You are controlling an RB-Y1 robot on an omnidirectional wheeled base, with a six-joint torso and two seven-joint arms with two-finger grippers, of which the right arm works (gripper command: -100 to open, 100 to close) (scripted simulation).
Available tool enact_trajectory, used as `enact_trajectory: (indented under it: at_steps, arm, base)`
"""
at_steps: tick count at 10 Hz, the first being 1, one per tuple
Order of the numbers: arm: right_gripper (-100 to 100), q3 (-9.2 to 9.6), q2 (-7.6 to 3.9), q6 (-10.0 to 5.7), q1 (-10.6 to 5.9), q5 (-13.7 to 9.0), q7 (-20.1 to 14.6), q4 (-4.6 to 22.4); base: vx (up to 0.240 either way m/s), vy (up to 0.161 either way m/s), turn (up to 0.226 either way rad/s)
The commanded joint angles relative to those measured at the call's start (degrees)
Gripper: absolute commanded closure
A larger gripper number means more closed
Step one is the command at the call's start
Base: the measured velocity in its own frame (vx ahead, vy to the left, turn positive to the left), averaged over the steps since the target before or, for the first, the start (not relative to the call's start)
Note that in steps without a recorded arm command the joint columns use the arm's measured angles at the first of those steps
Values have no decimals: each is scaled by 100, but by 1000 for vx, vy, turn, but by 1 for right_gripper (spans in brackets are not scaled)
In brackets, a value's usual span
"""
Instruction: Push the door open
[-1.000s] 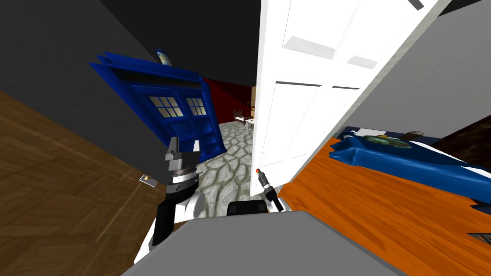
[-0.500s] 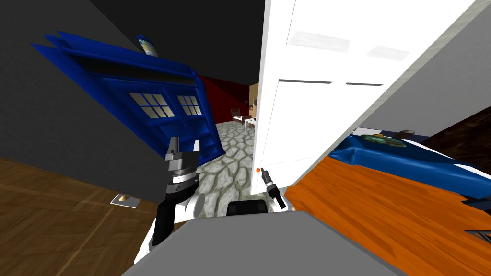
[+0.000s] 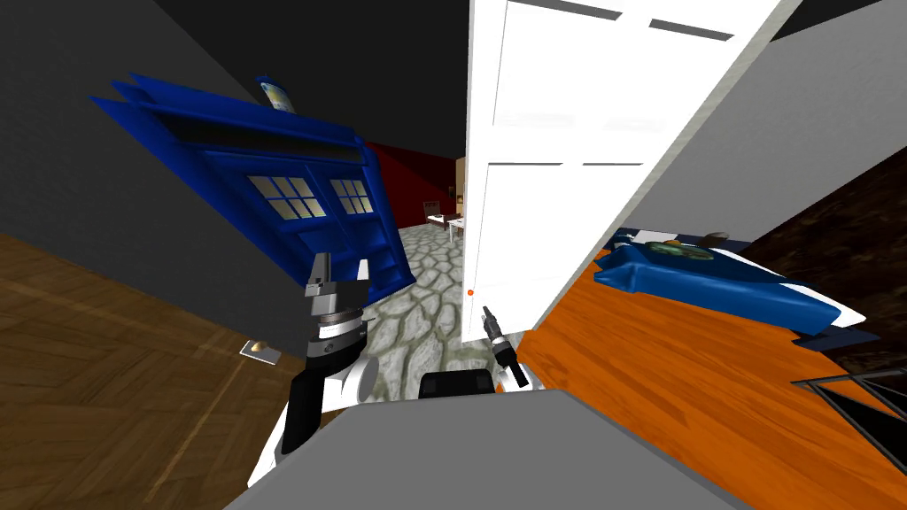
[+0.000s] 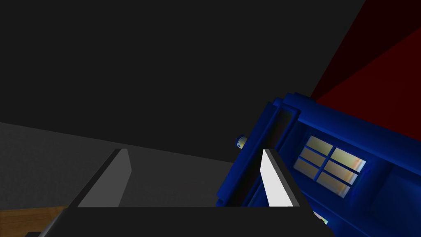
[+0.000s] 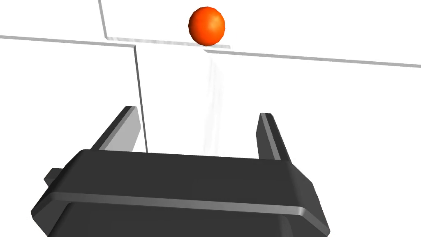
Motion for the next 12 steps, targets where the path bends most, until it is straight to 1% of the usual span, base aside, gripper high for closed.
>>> enact_trajectory:
  at_steps: [1, 2, 3, 4, 6, 8, 11, 12]
  arm:
    - [-100, -11, 58, 16, 38, -23, -12, -46]
    - [-100, -17, 95, 23, 54, -33, -17, -66]
    - [-100, -16, 74, 11, 34, -26, -10, -33]
    - [-100, -35, 49, -16, 28, -35, 5, -7]
    - [-100, -52, 35, -39, 20, -41, 20, 15]
    - [-100, -78, 32, -77, 6, -51, 43, 51]
    - [-100, -125, 77, -142, -17, -69, 83, 114]
    - [-100, -141, 108, -165, -26, -75, 97, 135]
  base:
    - [-214, 42, -73]
    - [-196, 69, -70]
    - [-84, 40, -19]
    - [87, 18, 20]
    - [177, 8, 20]
    - [234, 56, 21]
    - [217, 38, 29]
    - [232, 41, 25]
